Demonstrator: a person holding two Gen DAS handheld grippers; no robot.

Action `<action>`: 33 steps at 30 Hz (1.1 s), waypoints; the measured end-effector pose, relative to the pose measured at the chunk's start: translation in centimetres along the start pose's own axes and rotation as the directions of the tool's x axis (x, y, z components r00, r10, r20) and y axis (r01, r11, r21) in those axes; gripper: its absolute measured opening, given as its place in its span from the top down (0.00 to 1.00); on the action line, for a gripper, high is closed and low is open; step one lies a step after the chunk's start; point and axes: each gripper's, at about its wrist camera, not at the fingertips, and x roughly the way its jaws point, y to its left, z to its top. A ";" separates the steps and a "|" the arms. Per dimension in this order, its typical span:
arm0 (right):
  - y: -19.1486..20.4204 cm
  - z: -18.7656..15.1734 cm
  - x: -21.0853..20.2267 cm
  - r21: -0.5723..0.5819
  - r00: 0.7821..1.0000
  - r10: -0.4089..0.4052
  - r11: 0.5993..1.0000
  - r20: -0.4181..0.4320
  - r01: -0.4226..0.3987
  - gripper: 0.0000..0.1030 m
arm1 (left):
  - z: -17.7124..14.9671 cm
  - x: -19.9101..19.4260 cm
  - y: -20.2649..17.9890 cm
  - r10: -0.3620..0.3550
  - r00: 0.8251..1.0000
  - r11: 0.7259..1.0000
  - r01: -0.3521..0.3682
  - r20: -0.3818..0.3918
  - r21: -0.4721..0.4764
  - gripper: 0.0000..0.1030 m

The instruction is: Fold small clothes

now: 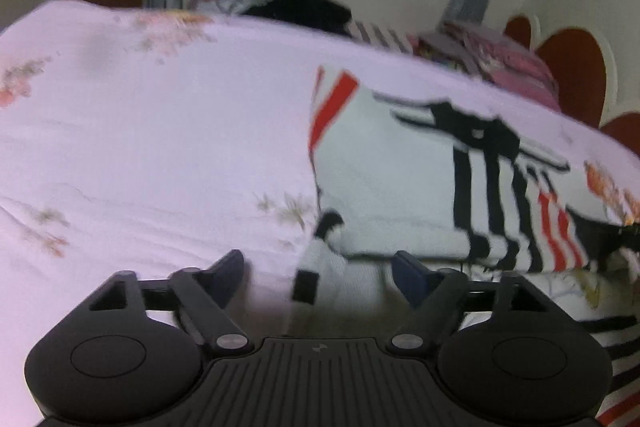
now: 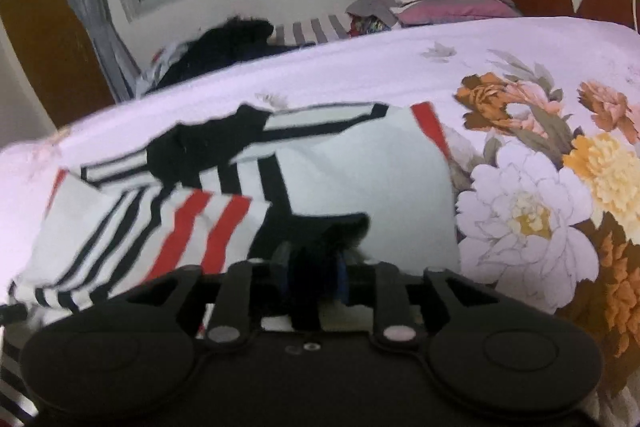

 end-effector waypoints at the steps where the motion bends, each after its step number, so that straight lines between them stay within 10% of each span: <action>1: -0.2 0.1 0.0 0.003 1.000 0.001 1.000 0.001 -0.001 0.69 | 0.2 -0.3 0.1 -0.006 1.000 1.000 0.006 0.004 -0.007 0.22; 7: -1.0 0.3 1.4 0.077 0.999 0.040 0.996 -0.032 -0.037 0.52 | 3.4 2.6 0.1 -0.028 1.000 0.995 0.028 0.005 -0.094 0.22; 16: 0.1 0.6 2.5 0.051 0.999 0.043 0.998 -0.030 -0.042 0.90 | 7.8 10.9 -0.7 -0.040 0.999 0.989 0.035 -0.029 -0.143 0.23; 23: 1.4 1.5 2.3 -0.065 0.999 0.016 0.998 0.046 -0.013 0.92 | 9.5 14.2 0.1 -0.033 0.999 0.982 0.035 0.014 -0.186 0.81; 31: 1.1 1.1 4.8 -0.155 0.998 -0.067 0.986 0.009 0.068 0.93 | 9.4 15.1 0.6 0.016 0.998 0.977 -0.004 0.057 -0.212 0.83; 33: 0.9 1.5 4.0 -0.142 0.997 -0.071 0.987 0.032 0.075 0.79 | 9.6 14.1 0.3 0.040 0.996 0.983 -0.025 0.075 -0.183 0.83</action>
